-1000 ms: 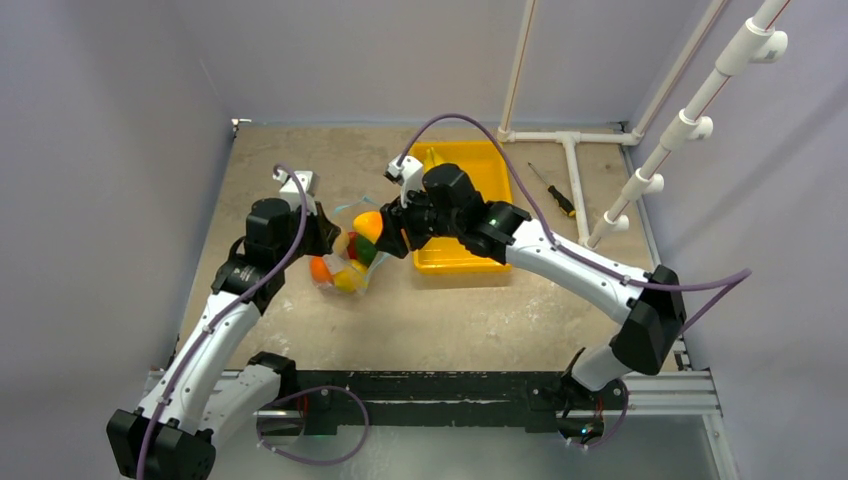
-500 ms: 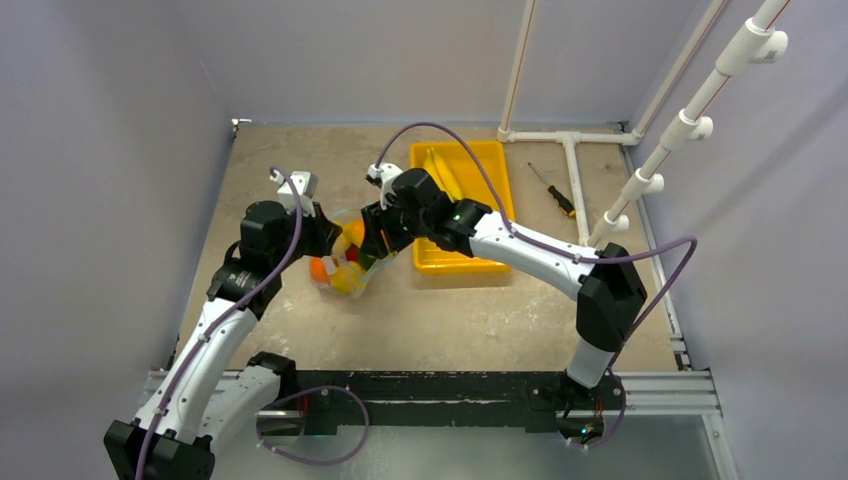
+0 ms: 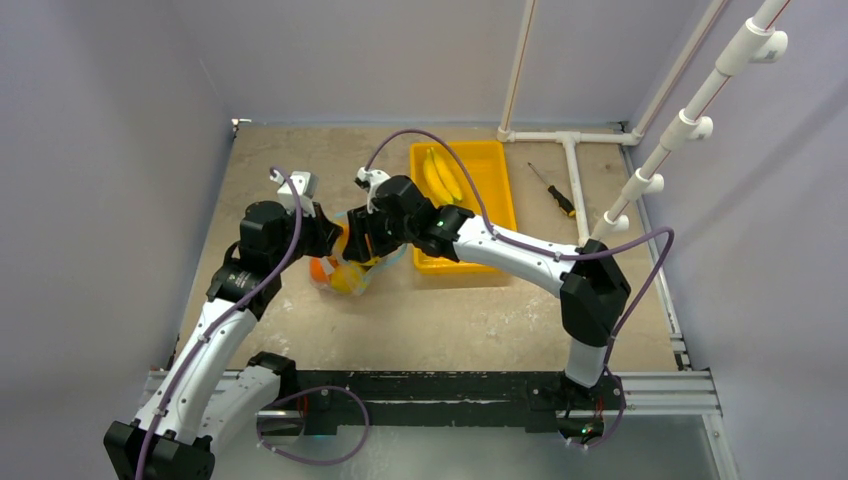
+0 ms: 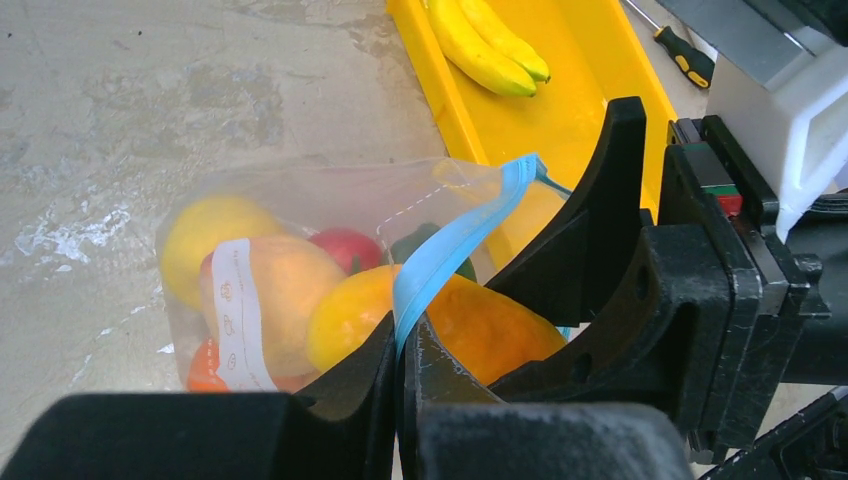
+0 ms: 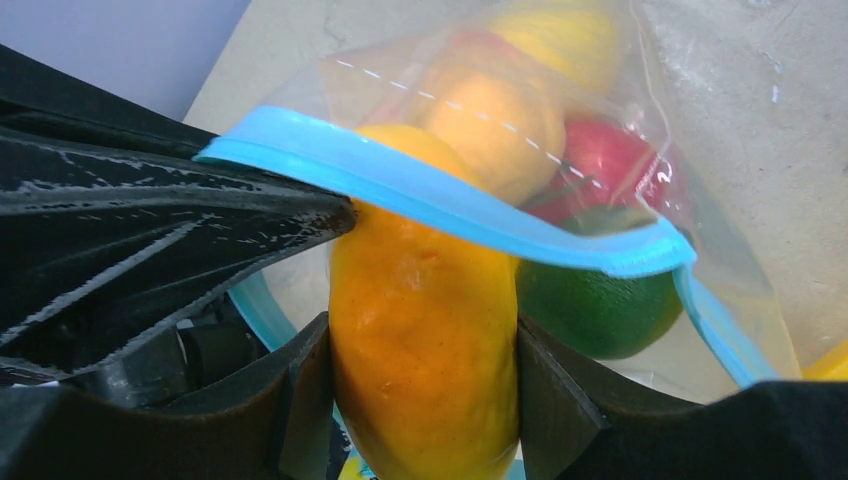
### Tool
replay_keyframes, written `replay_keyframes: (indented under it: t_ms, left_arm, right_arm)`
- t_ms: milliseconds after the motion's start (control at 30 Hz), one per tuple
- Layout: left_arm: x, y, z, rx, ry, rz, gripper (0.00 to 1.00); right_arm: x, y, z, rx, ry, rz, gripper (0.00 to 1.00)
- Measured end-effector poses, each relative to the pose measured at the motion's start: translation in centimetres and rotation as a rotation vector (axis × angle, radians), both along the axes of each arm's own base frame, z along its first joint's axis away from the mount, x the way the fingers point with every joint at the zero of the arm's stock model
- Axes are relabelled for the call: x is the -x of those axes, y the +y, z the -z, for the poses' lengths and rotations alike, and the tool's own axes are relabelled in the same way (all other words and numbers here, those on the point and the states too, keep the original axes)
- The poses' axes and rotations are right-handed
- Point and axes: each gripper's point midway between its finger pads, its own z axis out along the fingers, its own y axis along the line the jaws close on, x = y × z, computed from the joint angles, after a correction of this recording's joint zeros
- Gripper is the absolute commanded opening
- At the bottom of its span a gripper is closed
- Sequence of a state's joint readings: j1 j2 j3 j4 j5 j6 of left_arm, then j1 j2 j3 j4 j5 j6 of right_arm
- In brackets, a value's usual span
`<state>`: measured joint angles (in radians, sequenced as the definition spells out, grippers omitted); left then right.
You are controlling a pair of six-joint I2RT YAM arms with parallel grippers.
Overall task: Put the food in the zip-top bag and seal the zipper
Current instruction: Place the fake fruit in the zipper food storage bag.
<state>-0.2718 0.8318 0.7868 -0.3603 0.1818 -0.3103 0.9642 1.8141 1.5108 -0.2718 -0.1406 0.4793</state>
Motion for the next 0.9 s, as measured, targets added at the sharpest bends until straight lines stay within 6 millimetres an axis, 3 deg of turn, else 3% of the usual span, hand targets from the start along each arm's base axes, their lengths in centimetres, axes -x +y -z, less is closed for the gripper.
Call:
replay_keyframes:
  t_ms: [167, 333, 500, 900]
  left_arm:
    - [0.0, 0.0, 0.0, 0.000, -0.001, 0.000, 0.00]
    - [0.0, 0.0, 0.0, 0.000, -0.001, 0.000, 0.00]
    - [0.0, 0.0, 0.0, 0.000, -0.001, 0.000, 0.00]
    - [0.0, 0.0, 0.0, 0.000, 0.000, 0.000, 0.00]
  right_arm:
    - [0.2, 0.4, -0.3, -0.021, 0.010, 0.006, 0.72]
    - [0.2, 0.7, -0.6, -0.036, 0.011, 0.004, 0.85]
    - [0.2, 0.7, -0.7, -0.039, 0.006, 0.004, 0.83]
    - [-0.6, -0.8, -0.5, 0.018, -0.018, 0.076, 0.63]
